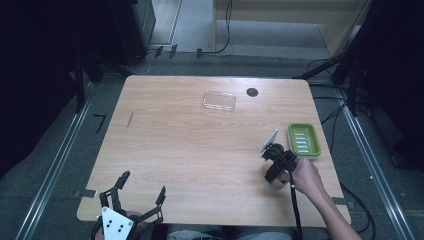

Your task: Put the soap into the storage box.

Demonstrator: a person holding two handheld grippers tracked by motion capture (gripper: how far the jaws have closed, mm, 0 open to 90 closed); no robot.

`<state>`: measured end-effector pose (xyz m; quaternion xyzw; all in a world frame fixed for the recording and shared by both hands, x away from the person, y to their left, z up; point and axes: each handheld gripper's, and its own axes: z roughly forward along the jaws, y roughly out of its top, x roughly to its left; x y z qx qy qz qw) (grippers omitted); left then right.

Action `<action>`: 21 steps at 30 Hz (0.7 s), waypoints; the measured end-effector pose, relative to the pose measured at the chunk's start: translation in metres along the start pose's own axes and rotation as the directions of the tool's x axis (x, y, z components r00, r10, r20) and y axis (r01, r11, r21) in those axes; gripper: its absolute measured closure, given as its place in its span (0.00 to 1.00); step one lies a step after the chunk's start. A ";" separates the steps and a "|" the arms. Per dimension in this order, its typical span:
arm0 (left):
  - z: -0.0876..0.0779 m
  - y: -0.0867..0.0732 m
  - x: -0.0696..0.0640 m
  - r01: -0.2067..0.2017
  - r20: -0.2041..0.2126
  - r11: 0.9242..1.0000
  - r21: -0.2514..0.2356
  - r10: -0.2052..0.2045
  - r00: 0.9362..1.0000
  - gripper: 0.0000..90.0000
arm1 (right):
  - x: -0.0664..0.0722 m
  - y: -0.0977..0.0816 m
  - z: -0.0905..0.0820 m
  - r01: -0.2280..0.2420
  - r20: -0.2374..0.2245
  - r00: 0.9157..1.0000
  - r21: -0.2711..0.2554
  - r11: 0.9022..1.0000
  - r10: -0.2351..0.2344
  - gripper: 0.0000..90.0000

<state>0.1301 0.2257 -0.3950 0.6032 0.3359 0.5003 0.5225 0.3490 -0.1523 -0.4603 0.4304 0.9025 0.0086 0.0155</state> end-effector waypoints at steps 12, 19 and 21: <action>0.000 0.000 0.000 0.001 0.000 1.000 -0.001 -0.001 1.000 0.11 | -0.003 -0.005 -0.006 0.006 0.014 1.000 -0.005 1.000 -0.006 0.37; 0.000 0.000 0.000 0.002 -0.002 1.000 0.000 -0.002 1.000 0.11 | -0.005 -0.007 -0.009 -0.005 0.017 1.000 0.000 1.000 0.005 0.37; 0.000 0.000 0.000 0.001 -0.001 1.000 -0.001 -0.001 1.000 0.11 | -0.007 -0.008 -0.010 -0.003 0.018 1.000 -0.002 1.000 0.003 0.37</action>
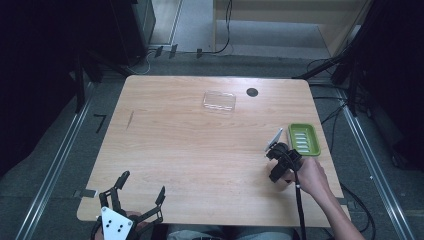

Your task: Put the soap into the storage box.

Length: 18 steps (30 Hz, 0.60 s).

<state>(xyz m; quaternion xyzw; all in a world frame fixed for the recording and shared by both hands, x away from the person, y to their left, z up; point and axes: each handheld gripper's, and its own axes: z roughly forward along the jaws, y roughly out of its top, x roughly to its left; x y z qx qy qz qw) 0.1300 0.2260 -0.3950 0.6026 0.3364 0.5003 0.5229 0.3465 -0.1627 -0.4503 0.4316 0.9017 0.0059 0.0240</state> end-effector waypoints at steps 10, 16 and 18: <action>0.000 0.000 0.000 -0.001 0.001 1.000 0.000 0.001 1.000 0.11 | -0.007 -0.004 -0.005 -0.021 0.014 1.000 -0.013 1.000 0.021 0.37; 0.000 0.000 0.000 0.000 0.000 1.000 -0.001 0.000 1.000 0.11 | -0.013 -0.007 -0.008 -0.032 0.015 0.999 -0.016 0.999 0.032 0.37; 0.000 0.000 0.000 0.000 0.000 1.000 -0.001 0.000 1.000 0.11 | -0.015 -0.008 -0.008 -0.029 0.021 0.999 -0.018 0.999 0.030 0.37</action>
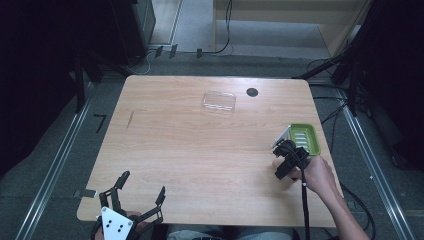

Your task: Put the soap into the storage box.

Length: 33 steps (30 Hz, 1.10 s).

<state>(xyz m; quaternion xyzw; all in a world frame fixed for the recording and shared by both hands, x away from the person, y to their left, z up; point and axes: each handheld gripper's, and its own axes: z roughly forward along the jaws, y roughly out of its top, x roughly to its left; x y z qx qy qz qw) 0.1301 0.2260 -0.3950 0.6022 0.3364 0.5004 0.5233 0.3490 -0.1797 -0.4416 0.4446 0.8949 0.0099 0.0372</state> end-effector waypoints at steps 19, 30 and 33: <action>0.000 0.000 0.000 -0.001 0.000 1.000 0.000 0.001 1.000 0.11 | -0.017 -0.010 -0.005 -0.052 0.009 0.999 -0.005 0.999 0.052 0.37; 0.000 0.000 0.000 -0.001 0.000 1.000 -0.001 0.001 1.000 0.11 | -0.025 -0.015 -0.011 -0.075 0.010 0.997 -0.014 0.997 0.075 0.37; 0.000 0.000 0.000 -0.001 0.001 1.000 0.000 0.001 1.000 0.11 | -0.028 -0.017 -0.012 -0.078 0.012 0.997 -0.017 0.997 0.078 0.37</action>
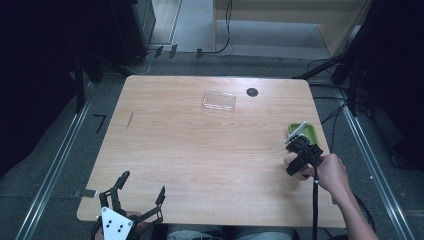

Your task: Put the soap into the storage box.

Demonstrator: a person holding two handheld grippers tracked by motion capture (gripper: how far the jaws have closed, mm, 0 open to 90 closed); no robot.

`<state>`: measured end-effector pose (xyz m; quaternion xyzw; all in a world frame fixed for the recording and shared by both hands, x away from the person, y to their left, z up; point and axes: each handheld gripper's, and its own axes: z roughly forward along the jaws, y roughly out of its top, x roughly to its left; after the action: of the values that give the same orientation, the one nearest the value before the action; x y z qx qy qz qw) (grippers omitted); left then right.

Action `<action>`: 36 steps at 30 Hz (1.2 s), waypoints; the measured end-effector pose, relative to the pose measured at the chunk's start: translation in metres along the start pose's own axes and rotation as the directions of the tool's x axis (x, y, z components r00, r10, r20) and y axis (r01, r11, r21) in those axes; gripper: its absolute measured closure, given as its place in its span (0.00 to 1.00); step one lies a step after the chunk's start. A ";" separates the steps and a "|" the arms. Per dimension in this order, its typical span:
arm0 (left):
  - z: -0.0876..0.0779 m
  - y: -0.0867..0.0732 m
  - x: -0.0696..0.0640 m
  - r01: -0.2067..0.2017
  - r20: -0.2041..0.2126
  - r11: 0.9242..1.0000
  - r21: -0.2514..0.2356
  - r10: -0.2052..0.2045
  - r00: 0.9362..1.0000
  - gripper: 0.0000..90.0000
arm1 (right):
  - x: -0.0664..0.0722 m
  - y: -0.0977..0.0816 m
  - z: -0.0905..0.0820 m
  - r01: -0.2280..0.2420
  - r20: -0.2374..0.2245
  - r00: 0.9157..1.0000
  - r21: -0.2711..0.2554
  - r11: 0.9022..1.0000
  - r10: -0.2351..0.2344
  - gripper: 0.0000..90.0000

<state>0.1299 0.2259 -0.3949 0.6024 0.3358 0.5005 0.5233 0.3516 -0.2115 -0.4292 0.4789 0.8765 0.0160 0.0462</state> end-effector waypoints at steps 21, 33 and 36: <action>0.000 0.000 -0.001 -0.003 0.002 1.000 0.001 0.003 1.000 0.11 | -0.015 -0.004 -0.009 -0.030 0.018 0.999 -0.022 0.999 0.030 0.37; 0.000 0.000 -0.001 -0.005 0.003 1.000 0.002 0.005 1.000 0.11 | -0.022 -0.005 -0.013 -0.055 0.019 0.998 -0.035 0.998 0.056 0.37; 0.001 0.000 -0.001 -0.005 0.004 1.000 0.001 0.005 1.000 0.11 | -0.025 -0.004 -0.014 -0.061 0.020 0.998 -0.038 0.997 0.062 0.37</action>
<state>0.1302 0.2250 -0.3951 0.6045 0.3337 0.5004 0.5223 0.3600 -0.2345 -0.4135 0.5049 0.8604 0.0286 0.0636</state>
